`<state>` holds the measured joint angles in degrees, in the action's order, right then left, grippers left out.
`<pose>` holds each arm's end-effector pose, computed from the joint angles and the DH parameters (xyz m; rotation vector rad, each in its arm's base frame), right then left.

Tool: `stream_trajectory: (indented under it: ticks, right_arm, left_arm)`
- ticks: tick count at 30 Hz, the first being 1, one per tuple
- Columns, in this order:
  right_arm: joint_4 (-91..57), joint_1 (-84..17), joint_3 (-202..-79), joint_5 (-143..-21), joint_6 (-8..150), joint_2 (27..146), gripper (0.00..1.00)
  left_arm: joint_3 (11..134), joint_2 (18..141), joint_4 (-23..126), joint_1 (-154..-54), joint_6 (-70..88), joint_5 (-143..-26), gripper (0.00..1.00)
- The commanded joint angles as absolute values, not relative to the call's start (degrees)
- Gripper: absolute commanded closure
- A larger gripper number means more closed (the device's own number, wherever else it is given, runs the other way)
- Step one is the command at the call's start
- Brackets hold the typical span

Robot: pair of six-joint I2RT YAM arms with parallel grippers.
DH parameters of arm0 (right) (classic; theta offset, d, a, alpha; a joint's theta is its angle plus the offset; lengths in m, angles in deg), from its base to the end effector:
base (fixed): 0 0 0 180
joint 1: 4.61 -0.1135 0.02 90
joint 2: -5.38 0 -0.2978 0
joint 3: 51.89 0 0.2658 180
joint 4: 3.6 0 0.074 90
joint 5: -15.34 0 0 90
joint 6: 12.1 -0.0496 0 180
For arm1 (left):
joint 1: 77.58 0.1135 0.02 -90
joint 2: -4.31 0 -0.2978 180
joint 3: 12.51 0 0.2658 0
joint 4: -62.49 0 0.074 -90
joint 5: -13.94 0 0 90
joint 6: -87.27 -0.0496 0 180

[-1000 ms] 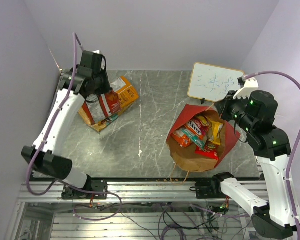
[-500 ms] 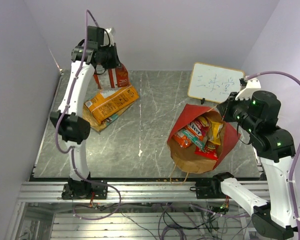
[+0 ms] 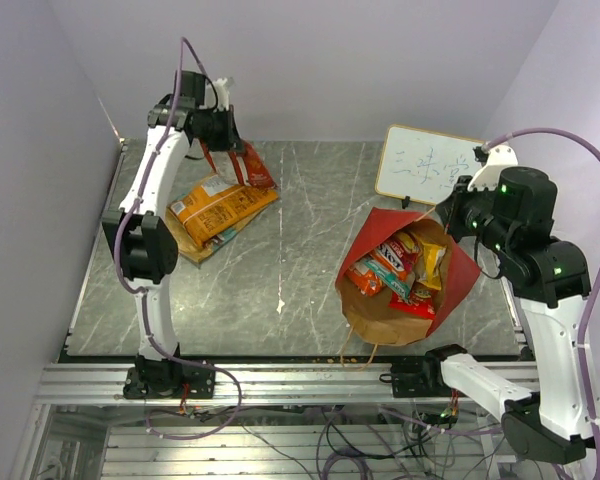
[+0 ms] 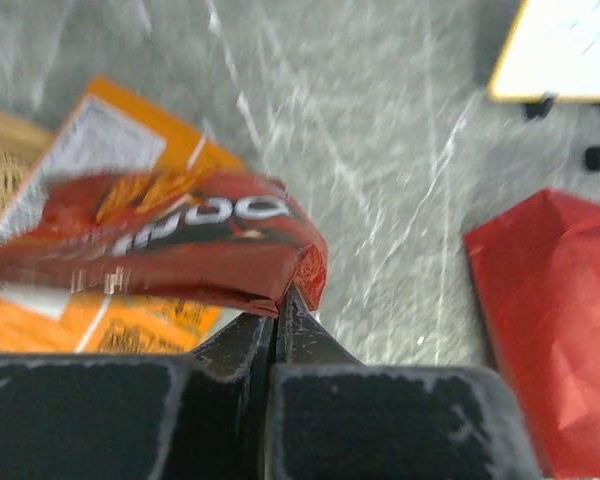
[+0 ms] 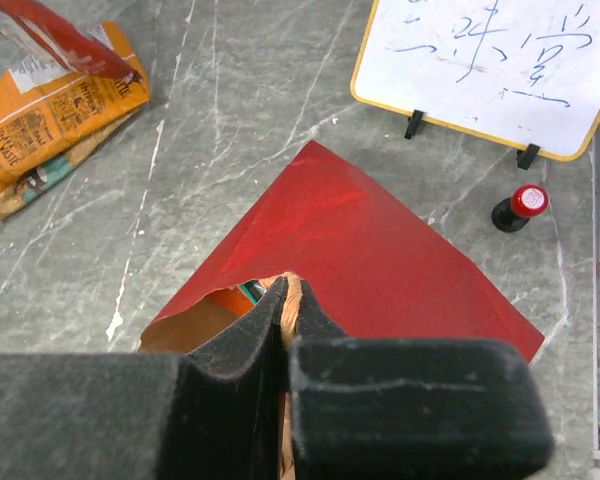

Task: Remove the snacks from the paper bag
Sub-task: Place the snack at the center of the board.

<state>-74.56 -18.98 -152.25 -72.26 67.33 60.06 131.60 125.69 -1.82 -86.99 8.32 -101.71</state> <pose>0.1412 0.0340 0.4939 -0.0402 2.0190 0.2350 0.4987 -0.1044 0.3917 0.2021 2.2983 -0.6975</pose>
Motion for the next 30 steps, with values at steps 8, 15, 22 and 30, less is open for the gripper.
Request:
stream_trajectory:
  ticks: [8, 15, 22, 30]
  right_arm:
    - [-67.87, -19.12, -152.13, -74.71, 69.39, 61.70, 1.00]
    - [-64.99, -19.11, -150.12, -75.92, 69.33, 61.68, 1.00]
    - [-66.10, -19.11, -149.46, -75.38, 68.93, 60.29, 1.00]
    - [-67.38, -19.17, -148.72, -75.54, 67.79, 59.49, 1.00]
  left_arm:
    - [111.10, 115.53, -5.85, -82.52, 3.53, -83.53, 0.93]
    - [95.75, 107.95, 0.00, -76.94, 6.34, -85.07, 0.93]
    - [84.80, 104.29, 5.11, -74.73, 10.10, -88.80, 0.93]
    - [76.45, 102.58, 11.03, -73.79, 20.52, -87.73, 0.93]
